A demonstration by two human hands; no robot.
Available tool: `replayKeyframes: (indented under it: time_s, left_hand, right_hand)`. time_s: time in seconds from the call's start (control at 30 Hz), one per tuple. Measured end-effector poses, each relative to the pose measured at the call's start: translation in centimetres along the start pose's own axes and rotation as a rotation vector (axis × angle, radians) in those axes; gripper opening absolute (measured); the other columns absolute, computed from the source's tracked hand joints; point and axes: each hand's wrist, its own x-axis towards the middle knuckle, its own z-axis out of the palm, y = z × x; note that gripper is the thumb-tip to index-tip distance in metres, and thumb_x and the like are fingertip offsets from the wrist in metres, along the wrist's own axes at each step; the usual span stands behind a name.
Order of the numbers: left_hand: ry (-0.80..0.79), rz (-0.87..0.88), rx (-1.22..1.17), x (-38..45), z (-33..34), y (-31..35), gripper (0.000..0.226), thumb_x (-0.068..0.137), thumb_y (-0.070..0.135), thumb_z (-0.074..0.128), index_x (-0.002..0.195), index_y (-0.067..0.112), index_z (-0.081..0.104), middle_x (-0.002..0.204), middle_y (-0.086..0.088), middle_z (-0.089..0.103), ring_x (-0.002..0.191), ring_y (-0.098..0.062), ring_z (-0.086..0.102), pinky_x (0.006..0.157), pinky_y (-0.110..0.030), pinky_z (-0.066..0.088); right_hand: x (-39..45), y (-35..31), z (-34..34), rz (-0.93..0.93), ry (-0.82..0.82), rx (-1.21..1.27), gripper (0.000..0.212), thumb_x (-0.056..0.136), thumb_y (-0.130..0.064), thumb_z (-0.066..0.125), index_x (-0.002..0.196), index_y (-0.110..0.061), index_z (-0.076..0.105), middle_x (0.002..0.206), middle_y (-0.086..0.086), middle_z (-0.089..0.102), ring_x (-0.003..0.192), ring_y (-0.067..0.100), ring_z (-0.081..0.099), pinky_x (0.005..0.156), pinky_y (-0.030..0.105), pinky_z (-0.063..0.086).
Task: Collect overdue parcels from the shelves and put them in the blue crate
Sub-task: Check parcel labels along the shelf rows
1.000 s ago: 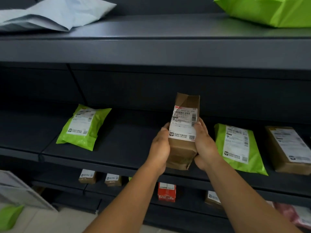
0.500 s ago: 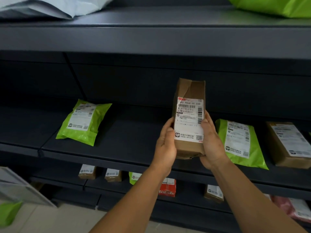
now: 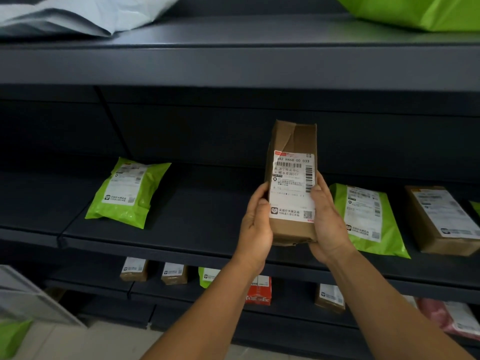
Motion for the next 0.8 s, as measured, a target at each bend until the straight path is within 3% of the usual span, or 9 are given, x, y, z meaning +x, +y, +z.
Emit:
replayKeyframes:
  time_s: [0.17,0.33,0.47,0.53,0.63,0.8]
  left_hand:
    - [0.003,0.0,-0.019,-0.2,0.4,0.3,0.036,0.104,0.027,0.033,0.135,0.039,0.046,0.121,0.004,0.065,0.105,-0.01,0.065,0.08,-0.026,0.057]
    - [-0.015,-0.012,-0.002,-0.3,1.1,0.5,0.034,0.103,0.033,0.033,0.132,0.041,0.049,0.122,0.005,0.065,0.105,-0.012,0.065,0.086,-0.039,0.057]
    - [-0.033,0.017,0.032,-0.2,1.7,1.1,0.037,0.096,0.048,0.034,0.123,0.043,0.059,0.13,0.004,0.06,0.117,-0.013,0.059,0.098,-0.043,0.05]
    - [-0.018,0.036,0.033,-0.1,2.5,1.4,0.03,0.1,0.041,0.038,0.116,0.043,0.063,0.132,0.004,0.057,0.118,-0.011,0.057,0.101,-0.04,0.048]
    - [-0.021,0.059,0.014,0.0,4.8,1.9,0.024,0.1,0.029,0.046,0.11,0.042,0.064,0.132,0.003,0.054,0.117,-0.012,0.057,0.102,-0.04,0.047]
    - [-0.092,0.067,-0.048,-1.5,9.9,1.8,0.029,0.097,0.032,0.05,0.121,0.03,0.065,0.13,-0.001,0.059,0.115,-0.017,0.061,0.099,-0.043,0.05]
  right_hand:
    - [-0.3,-0.2,-0.2,0.002,0.016,0.014,0.044,0.1,-0.037,0.047,0.143,-0.038,0.041,0.127,0.0,0.066,0.117,0.021,0.063,0.1,0.051,0.048]
    - [-1.0,-0.6,-0.6,0.026,0.069,0.044,0.043,0.1,-0.038,0.045,0.143,-0.038,0.041,0.125,0.001,0.067,0.114,0.022,0.065,0.097,0.051,0.051]
    - [-2.3,-1.9,-1.3,0.072,0.134,0.12,0.036,0.101,-0.039,0.043,0.136,-0.034,0.05,0.113,0.002,0.073,0.1,0.021,0.071,0.076,0.04,0.058]
    - [-3.2,-2.7,-2.0,0.095,0.168,0.172,0.033,0.101,-0.039,0.044,0.13,-0.029,0.056,0.106,0.003,0.075,0.093,0.02,0.073,0.069,0.036,0.058]
    - [-4.4,-4.5,-3.2,0.093,0.205,0.207,0.033,0.101,-0.04,0.044,0.128,-0.029,0.057,0.105,0.005,0.075,0.094,0.023,0.073,0.075,0.04,0.058]
    - [-7.2,-7.8,-6.5,0.012,0.248,0.181,0.03,0.101,-0.04,0.043,0.127,-0.037,0.057,0.11,0.003,0.074,0.1,0.024,0.071,0.087,0.047,0.056]
